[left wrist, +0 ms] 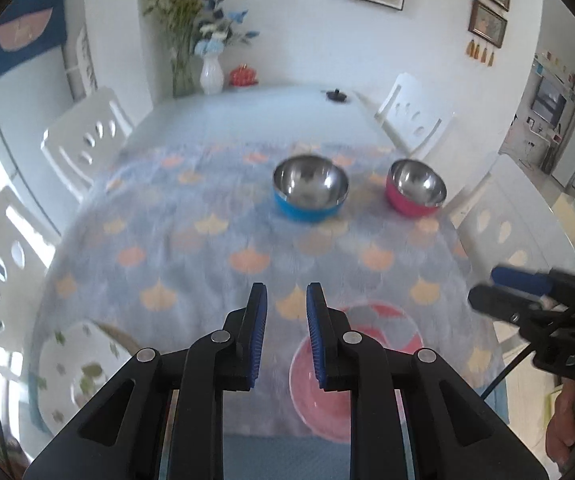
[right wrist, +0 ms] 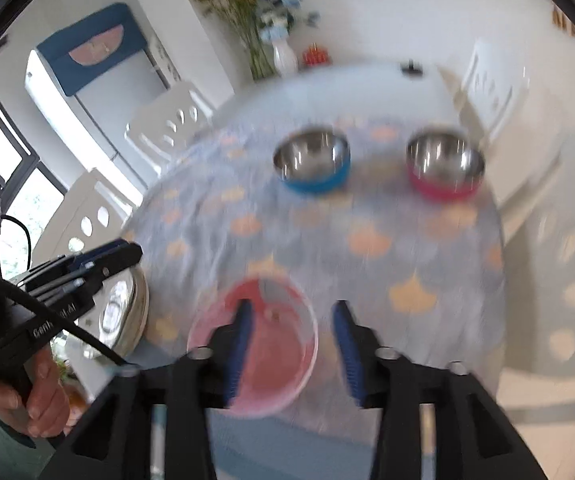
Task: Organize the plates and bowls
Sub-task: 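Lower the pink bowl onto the cloth and open both grippers, then move both grippers to the blue steel bowl and grip its rim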
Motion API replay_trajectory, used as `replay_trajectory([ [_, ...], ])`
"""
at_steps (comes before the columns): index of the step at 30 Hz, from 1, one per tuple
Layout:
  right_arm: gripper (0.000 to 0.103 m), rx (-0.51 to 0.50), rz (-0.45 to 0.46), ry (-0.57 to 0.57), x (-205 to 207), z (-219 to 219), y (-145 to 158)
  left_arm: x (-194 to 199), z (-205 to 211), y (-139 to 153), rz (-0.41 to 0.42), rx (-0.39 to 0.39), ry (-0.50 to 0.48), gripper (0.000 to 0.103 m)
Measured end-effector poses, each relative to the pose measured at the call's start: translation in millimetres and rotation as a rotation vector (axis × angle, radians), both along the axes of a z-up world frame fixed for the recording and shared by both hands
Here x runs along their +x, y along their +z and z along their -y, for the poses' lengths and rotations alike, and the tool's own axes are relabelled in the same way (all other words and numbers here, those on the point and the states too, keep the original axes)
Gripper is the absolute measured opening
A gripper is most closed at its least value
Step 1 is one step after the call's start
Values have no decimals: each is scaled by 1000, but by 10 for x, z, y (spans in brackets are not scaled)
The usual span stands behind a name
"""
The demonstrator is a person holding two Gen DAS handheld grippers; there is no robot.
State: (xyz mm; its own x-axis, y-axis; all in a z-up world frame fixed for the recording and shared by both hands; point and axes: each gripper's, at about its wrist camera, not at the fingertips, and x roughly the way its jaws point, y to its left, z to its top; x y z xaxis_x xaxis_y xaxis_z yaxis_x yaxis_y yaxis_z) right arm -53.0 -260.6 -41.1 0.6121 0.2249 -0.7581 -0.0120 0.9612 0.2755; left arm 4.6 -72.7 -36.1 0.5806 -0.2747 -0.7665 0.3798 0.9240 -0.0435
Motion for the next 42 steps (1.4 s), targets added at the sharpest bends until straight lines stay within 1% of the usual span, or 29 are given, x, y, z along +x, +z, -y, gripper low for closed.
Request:
replay_trajectory([
  [1, 54, -11, 36, -6, 29, 0, 89, 29, 32, 24, 6, 5, -4, 18],
  [5, 55, -38, 92, -30, 175, 34, 257, 181, 149, 59, 14, 9, -15, 18],
  [8, 55, -42, 97, -63, 342, 86, 254, 311, 250, 51, 22, 24, -22, 18],
  [11, 55, -18, 84, -96, 518, 183, 190, 456, 333, 11, 14, 24, -35, 18],
  [17, 55, 46, 29, -129, 901, 374, -55, 849, 485, -206, -29, 28, -34, 18],
  [24, 55, 103, -61, -149, 1459, 594, -478, 1440, 653, -627, -129, 40, -23, 18],
  [25, 55, 112, -76, -152, 1532, 615, -547, 1512, 667, -683, -145, 41, -20, 22],
  [26, 55, 123, -87, -156, 1602, 639, -612, 1603, 682, -752, -167, 39, -16, 31],
  [27, 55, 136, -99, -159, 1675, 665, -680, 1676, 690, -802, -183, 34, -15, 33],
  [29, 55, 153, -128, -165, 1813, 703, -808, 1844, 704, -925, -221, 8, -17, 43],
  [30, 55, 161, -145, -165, 1892, 719, -875, 1913, 709, -972, -238, -4, -19, 45],
  [31, 55, 168, -164, -165, 1971, 733, -945, 2004, 724, -1039, -262, -16, -13, 46],
  [33, 55, 189, -195, -158, 2096, 747, -1064, 2108, 755, -1114, -283, -33, -1, 46],
  [35, 55, 209, -225, -148, 2232, 755, -1185, 2231, 782, -1192, -295, -30, 16, 46],
  [42, 55, 193, -239, -140, 2482, 729, -1365, 2461, 825, -1387, -310, -26, 30, 45],
])
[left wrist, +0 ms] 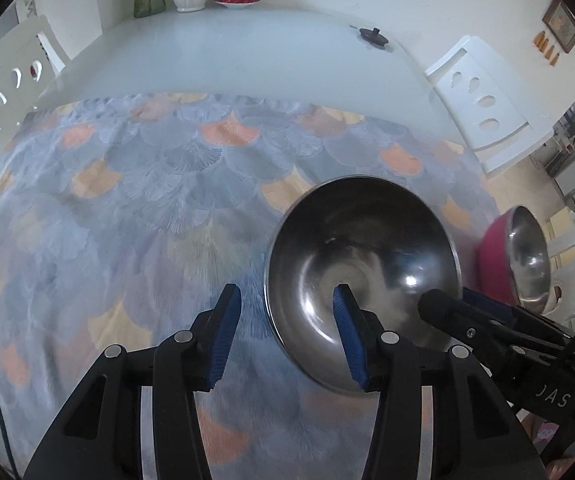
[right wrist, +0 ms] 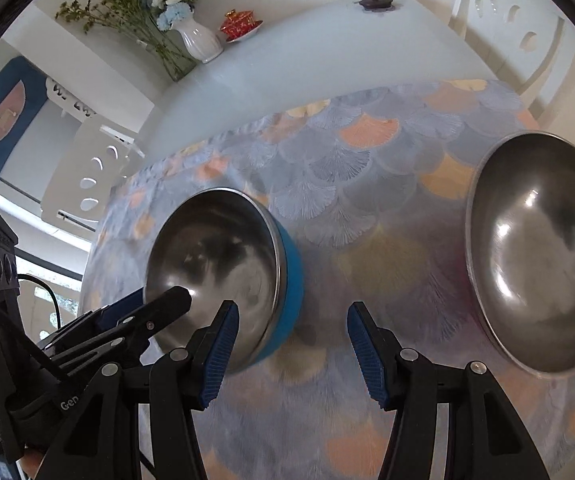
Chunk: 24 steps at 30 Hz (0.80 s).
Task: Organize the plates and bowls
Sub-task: 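Move both grippers to the blue steel bowl and grip its rim, then lift the blue steel bowl with both grippers and carry it over the pink bowl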
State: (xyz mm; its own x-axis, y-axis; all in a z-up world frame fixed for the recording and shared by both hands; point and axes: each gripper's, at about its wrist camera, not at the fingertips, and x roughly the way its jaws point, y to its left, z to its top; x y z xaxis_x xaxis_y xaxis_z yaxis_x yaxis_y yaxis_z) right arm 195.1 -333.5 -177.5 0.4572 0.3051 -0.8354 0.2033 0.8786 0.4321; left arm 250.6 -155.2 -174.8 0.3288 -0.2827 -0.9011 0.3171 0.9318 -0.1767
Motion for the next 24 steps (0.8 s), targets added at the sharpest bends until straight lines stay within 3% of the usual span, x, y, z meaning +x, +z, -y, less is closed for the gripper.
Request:
replay_trajectory([
  [2, 54, -16, -6, 17, 72, -37, -48, 46, 13, -58, -16, -1, -2, 44],
  [6, 38, -43, -30, 34, 180, -100, -157, 77, 11, -152, -46, -18, 3, 35],
  [8, 32, -40, -39, 30, 195, -104, -206, 64, 16, -172, -51, -30, -9, 21],
  [10, 20, -27, -41, 31, 192, -119, -233, 38, 46, -173, -44, -20, -23, 15],
  [14, 18, -84, -33, 30, 148, -184, -194, -37, 66, -92, -10, -24, -47, 15],
  [24, 18, -68, 23, -9, -136, -227, 282, -390, -120, 373, 43, -76, -51, 15],
])
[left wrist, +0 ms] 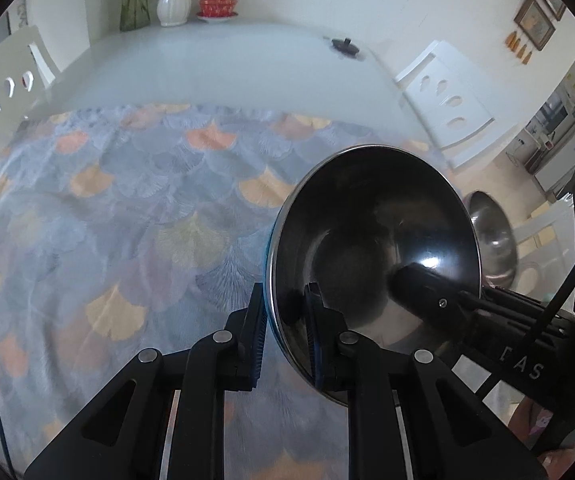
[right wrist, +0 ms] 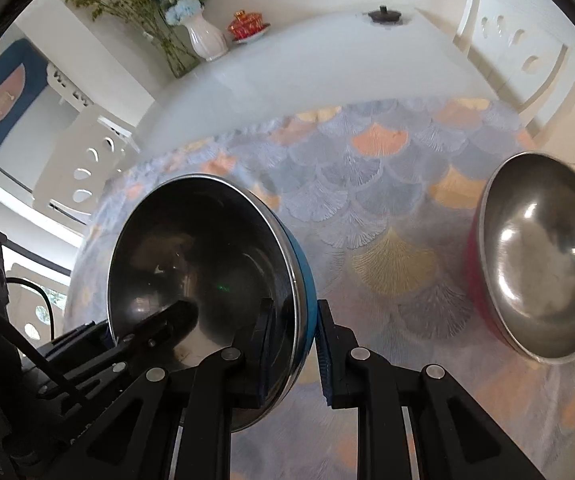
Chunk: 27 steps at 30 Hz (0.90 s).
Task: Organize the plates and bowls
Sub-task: 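Lift the blue steel bowl with both grippers and carry it over the pink bowl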
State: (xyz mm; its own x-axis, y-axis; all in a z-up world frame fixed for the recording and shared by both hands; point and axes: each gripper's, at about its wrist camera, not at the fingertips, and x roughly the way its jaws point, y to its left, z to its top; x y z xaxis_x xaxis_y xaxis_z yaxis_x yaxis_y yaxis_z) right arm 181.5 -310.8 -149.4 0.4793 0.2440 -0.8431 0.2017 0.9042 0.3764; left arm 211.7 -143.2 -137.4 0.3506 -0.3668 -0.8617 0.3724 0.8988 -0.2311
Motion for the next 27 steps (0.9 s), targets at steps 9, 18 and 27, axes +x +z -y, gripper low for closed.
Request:
replay_trajectory([
  [9, 18, 29, 82, -22, -553, -216, 625, -615, -270, 556, 82, -36, -1, 15],
  [18, 18, 12, 137, -33, -1338, -515, 1084, -1401, -545, 918, 144, -50, -9, 15],
  [27, 19, 14, 28, -53, -1864, -634, 903, -1882, -579, 754, 111, -18, -38, 15],
])
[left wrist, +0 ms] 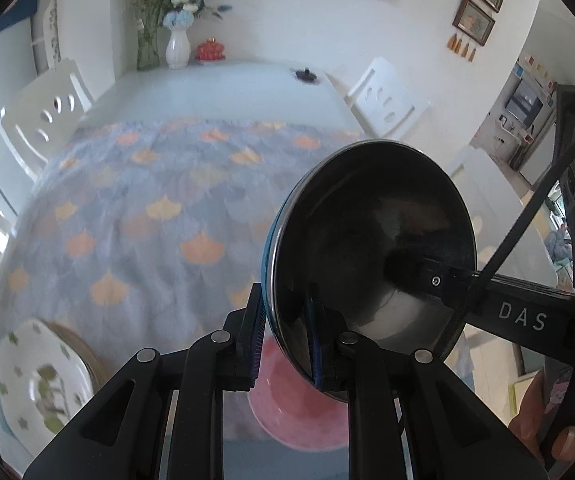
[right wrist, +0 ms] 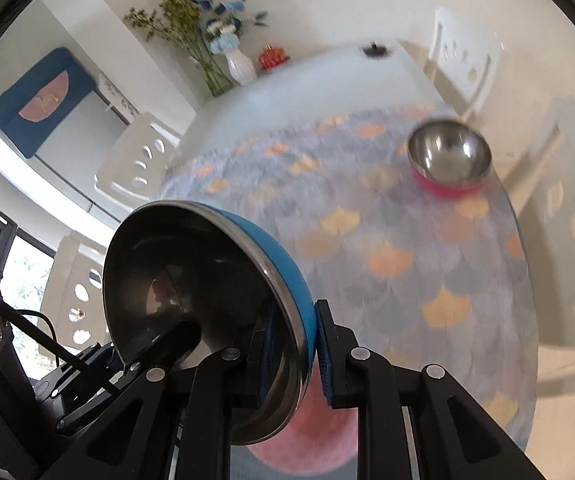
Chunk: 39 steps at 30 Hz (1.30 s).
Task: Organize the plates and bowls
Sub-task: 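Lift the blue steel bowl with both grippers and carry it over the pink bowl, then lower the blue bowl into the pink bowl and open both grippers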
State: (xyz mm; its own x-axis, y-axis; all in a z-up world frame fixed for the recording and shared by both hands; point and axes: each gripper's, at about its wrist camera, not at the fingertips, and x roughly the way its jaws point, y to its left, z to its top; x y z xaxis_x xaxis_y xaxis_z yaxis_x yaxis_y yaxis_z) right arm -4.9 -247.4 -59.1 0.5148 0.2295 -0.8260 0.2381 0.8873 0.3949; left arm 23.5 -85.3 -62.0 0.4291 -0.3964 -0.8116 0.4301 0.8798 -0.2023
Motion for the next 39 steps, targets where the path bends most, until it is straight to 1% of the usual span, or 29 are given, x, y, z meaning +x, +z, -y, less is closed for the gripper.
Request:
replay_trajectory([
  [1, 19, 2, -24, -5, -37, 4, -59, -26, 7, -62, -21, 1, -2, 15],
  [3, 19, -2, -60, -7, -110, 9, -145, -100, 16, -135, -37, 11, -6, 15],
  [8, 20, 5, -145, 7, -292, -43, -376, -284, 46, -322, -61, 71, -22, 15],
  [13, 20, 4, -215, 27, -411, -108, -569, -387, 12, -510, -110, 93, -22, 15],
  [16, 20, 12, -241, 33, -463, -132, -662, -427, 14, -589, -124, 108, -20, 17],
  [23, 20, 18, -288, 42, -526, -146, -829, -481, 47, -765, -146, 139, -12, 17],
  [26, 21, 10, -281, 41, -541, -149, -819, -509, 58, -802, -151, 149, -11, 17],
  [29, 21, 7, -282, 40, -552, -142, -811, -519, 68, -807, -147, 152, -14, 18],
  [31, 22, 17, -287, 36, -561, -129, -813, -533, 79, -797, -135, 163, -18, 20],
  [37, 23, 44, -294, 29, -580, -117, -791, -529, 88, -771, -117, 186, -20, 21],
  [39, 23, 40, -291, 30, -584, -111, -771, -513, 92, -772, -110, 204, -11, 26],
])
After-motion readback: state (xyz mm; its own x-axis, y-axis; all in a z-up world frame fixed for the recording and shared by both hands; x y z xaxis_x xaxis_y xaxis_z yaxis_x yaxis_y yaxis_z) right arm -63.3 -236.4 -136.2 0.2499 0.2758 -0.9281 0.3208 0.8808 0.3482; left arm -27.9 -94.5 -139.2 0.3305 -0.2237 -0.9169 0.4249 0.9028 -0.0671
